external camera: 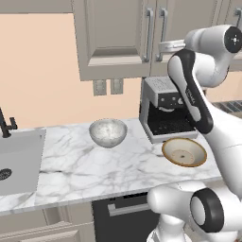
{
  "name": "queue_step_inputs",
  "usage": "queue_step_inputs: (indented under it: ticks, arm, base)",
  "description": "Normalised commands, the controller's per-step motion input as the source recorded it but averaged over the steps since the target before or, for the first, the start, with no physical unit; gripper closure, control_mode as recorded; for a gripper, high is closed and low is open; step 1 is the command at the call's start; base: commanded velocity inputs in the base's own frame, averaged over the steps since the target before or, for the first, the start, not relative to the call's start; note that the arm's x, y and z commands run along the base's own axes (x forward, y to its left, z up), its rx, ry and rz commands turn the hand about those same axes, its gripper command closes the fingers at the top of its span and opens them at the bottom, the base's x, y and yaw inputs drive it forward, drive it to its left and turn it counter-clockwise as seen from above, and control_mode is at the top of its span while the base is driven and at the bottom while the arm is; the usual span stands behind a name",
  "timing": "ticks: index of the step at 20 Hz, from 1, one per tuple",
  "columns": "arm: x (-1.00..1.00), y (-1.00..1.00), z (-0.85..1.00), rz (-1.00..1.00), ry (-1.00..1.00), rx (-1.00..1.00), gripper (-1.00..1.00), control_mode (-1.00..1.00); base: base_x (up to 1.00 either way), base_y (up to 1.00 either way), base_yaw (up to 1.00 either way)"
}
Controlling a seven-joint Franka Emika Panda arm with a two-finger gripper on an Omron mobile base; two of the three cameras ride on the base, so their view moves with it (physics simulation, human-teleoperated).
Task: Open the cabinet. Pick the bowls from the counter and place them in the cabinet. Then close the cabinet.
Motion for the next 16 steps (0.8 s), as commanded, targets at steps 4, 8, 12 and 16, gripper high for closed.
queue_step_inputs:
  ticks: [4,8,12,16]
  arm:
    - [0.50,0.00,-0.12,0.00,0.00,0.00,-1.00,-1.00]
    - [0.52,0.00,-0.07,0.00,0.00,0.00,-1.00,-1.00]
    - [0.60,0.00,-0.08,0.00,0.00,0.00,-1.00,-1.00]
    - [0.63,0.00,-0.10,0.00,0.00,0.00,-1.00,-1.00]
  base:
    - [0.00,0.00,0.00]
    - [0.00,0.00,0.00]
    - [0.00,0.00,0.00]
    - [0.00,0.00,0.00]
